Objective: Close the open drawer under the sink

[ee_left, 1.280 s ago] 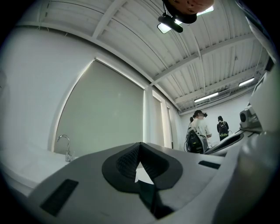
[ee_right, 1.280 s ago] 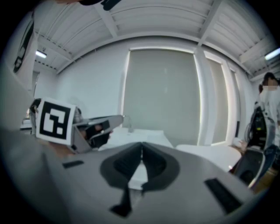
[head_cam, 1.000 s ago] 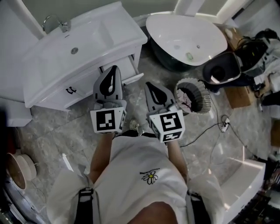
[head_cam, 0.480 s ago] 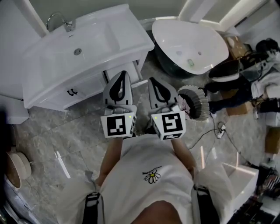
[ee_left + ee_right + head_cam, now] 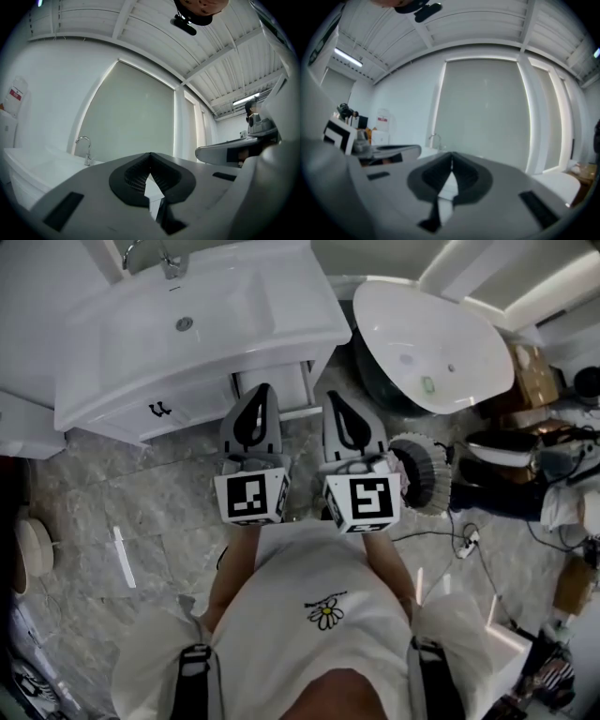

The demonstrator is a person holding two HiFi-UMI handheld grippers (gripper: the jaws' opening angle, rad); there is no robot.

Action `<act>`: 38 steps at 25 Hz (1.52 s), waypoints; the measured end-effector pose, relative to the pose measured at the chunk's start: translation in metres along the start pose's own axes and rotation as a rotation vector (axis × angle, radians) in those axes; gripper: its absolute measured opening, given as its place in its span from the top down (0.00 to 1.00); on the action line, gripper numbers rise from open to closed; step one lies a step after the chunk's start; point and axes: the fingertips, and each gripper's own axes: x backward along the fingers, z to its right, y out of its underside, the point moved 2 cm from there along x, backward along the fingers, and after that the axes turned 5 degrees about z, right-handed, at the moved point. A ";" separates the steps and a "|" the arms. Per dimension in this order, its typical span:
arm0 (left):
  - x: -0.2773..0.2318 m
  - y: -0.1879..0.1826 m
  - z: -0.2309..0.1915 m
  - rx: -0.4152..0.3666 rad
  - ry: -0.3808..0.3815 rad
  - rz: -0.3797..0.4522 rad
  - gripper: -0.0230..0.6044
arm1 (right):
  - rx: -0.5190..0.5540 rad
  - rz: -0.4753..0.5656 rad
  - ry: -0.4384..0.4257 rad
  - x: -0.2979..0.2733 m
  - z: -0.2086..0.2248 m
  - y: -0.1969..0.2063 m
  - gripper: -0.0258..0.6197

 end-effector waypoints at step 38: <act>-0.012 0.079 0.001 -0.138 -0.290 -0.067 0.93 | -0.173 0.008 -0.201 -0.042 0.084 0.091 0.91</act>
